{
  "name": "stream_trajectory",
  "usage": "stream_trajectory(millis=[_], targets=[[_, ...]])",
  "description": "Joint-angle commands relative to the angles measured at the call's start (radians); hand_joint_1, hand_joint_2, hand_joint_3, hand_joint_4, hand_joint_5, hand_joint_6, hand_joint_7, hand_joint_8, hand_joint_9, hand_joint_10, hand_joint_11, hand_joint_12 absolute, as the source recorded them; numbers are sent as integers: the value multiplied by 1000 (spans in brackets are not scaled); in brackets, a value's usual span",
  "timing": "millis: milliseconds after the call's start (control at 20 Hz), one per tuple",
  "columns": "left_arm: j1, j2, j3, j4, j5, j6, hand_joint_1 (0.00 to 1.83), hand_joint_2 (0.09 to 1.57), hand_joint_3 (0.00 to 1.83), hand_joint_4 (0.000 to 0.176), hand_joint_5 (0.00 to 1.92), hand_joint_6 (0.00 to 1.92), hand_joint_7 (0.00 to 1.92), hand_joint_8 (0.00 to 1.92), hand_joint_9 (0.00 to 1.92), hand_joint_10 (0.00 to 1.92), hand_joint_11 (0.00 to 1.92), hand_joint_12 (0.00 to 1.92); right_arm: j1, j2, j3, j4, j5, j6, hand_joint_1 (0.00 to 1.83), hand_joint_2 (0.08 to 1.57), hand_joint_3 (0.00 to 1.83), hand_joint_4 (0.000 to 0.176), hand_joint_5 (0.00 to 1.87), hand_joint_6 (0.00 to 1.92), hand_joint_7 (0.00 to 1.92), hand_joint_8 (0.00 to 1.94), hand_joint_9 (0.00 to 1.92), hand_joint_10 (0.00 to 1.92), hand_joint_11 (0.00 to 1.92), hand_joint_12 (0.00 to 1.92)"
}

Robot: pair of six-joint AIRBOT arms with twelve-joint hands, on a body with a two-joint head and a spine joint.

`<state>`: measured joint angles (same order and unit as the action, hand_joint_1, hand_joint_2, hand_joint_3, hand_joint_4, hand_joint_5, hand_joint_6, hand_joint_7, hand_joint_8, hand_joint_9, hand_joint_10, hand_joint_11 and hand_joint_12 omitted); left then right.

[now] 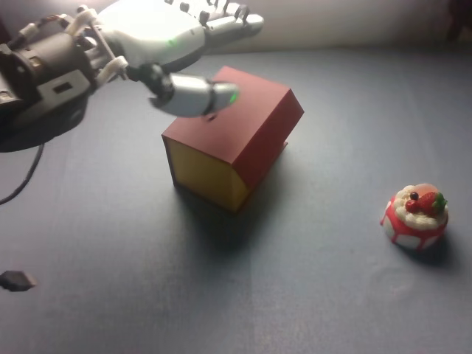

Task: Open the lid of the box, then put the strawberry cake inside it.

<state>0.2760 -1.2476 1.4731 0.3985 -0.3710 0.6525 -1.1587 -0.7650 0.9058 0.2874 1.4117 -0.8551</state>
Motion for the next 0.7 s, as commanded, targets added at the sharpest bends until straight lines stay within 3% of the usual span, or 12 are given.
stream_trajectory(millis=[0, 50, 100, 150, 200, 300, 350, 400, 450, 550, 600, 650], targets=[[-22, -4, 6, -15, -81, -1, 7, 1371, 19, 93, 0, 0, 0, 0, 0, 0, 0, 637, 5, 0, 7, 11, 127, 7, 792, 1282, 21, 0, 0, 6, 0, 0, 0, 0, 0, 1199], [-22, -6, 9, -15, -78, -1, 21, 1387, 10, 66, 0, 0, 0, 0, 0, 0, 0, 416, 5, -1, 8, 9, 127, 8, 801, 1289, 8, 0, 0, 3, 0, 0, 0, 0, 0, 1140], [-22, -6, 8, -15, -79, -1, 22, 1393, 4, 71, 0, 0, 0, 0, 0, 0, 0, 414, 5, -2, 8, 9, 127, 8, 792, 1293, 3, 0, 4, 3, 0, 0, 0, 0, 0, 1058], [-21, -6, 7, -15, -79, -1, 35, 1385, 0, 58, 16, 6, 0, 0, 0, 0, 0, 588, 5, -2, 8, 9, 126, 9, 740, 1291, 1, 0, 9, 5, 0, 0, 0, 0, 0, 1117], [-19, -6, 7, -16, -83, -1, 38, 1387, 0, 32, 24, 9, 0, 0, 0, 0, 0, 625, 5, -2, 8, 9, 126, 10, 727, 1291, 0, 0, 17, 9, 0, 0, 5, 2, 0, 1130], [0, 4, 1, -37, -118, -1, 22, 1390, 1, 7, 12, 5, 0, 0, 0, 0, 0, 543, 4, -2, 8, 9, 126, 10, 724, 1301, 1, 0, 24, 10, 0, 0, 6, 4, 0, 991], [2, 14, -8, -39, -134, -1, 59, 1385, 0, 16, 26, 8, 0, 0, 0, 0, 0, 455, 4, -2, 7, 9, 126, 10, 736, 1301, 1, 0, 28, 10, 0, 0, 0, 0, 0, 909], [3, 28, -22, -39, -150, -1, 40, 1372, 0, 60, 4, 1, 0, 0, 0, 0, 0, 433, 4, -1, 6, 10, 127, 10, 746, 1298, 0, 0, 25, 8, 0, 0, 4, 2, 0, 980], [9, 42, -38, -38, -173, -1, 7, 1338, 0, 84, 0, 0, 0, 0, 0, 0, 0, 426, 4, -1, 6, 10, 127, 11, 761, 1292, 0, 0, 21, 5, 0, 0, 0, 0, 0, 1051], [26, 65, -69, -26, -204, -1, 75, 1323, 0, 94, 0, 0, 0, 0, 0, 0, 0, 633, 4, -1, 3, 8, 127, 11, 753, 1289, 0, 0, 23, 6, 0, 0, 0, 0, 0, 1072], [44, 80, -89, -14, -221, -2, 191, 1305, 0, 115, 0, 0, 0, 0, 0, 0, 0, 659, 3, -1, 2, 4, 126, 11, 767, 1283, 0, 0, 9, 5, 0, 0, 0, 0, 0, 1141], [74, 103, -120, -5, -251, -3, 259, 1274, 0, 95, 0, 0, 0, 0, 0, 0, 0, 264, 2, -3, 1, -1, 126, 11, 747, 1278, 0, 0, 1, 0, 0, 0, 0, 0, 0, 1151]])
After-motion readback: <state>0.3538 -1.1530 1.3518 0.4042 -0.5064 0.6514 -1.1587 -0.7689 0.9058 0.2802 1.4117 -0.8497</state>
